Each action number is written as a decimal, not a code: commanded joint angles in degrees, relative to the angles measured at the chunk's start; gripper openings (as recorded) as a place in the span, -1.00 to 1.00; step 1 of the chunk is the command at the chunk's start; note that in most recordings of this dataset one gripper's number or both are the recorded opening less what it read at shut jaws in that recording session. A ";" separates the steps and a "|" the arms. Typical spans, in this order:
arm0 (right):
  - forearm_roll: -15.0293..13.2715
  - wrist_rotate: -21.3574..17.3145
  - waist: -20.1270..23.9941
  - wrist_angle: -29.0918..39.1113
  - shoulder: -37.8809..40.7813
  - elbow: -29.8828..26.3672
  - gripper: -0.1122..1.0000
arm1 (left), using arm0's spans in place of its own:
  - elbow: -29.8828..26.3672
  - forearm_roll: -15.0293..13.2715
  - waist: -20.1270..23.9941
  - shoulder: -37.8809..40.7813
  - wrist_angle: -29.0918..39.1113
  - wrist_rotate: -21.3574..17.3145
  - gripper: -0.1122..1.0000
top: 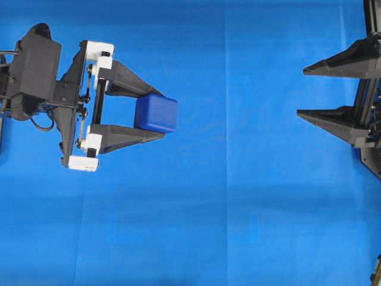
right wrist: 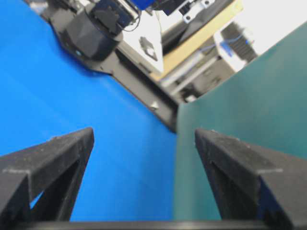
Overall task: Handover the blue block to the right arm after grasping it with the left arm, then place it in the designated position.
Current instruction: 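Hold the cube with the left gripper while the right gripper rotates and opens, then move the open right gripper onto the cube held by the left gripper, then close the right gripper on the cube and open the left gripper, then pull the cube away from the left gripper with the right gripper, then carry the cube with the right gripper toward the table center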
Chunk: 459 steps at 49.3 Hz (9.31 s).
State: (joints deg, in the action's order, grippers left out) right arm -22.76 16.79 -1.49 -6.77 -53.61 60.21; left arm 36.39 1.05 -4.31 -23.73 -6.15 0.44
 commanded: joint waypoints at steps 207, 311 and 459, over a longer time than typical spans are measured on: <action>-28.74 5.27 0.79 -9.14 43.07 -37.62 0.63 | -0.62 -0.26 0.62 -2.46 -0.09 0.35 0.07; -28.12 2.20 3.08 0.79 23.20 -22.76 0.20 | -0.62 -0.26 0.70 -2.72 -0.18 2.11 0.88; -13.54 -57.92 4.57 16.61 21.71 -24.35 0.20 | -0.79 -0.26 0.70 -2.46 0.09 1.32 0.88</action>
State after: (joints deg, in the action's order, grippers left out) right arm -36.47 -41.04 2.99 10.11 -31.64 37.62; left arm 36.47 0.70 -3.78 -24.26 -5.80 1.85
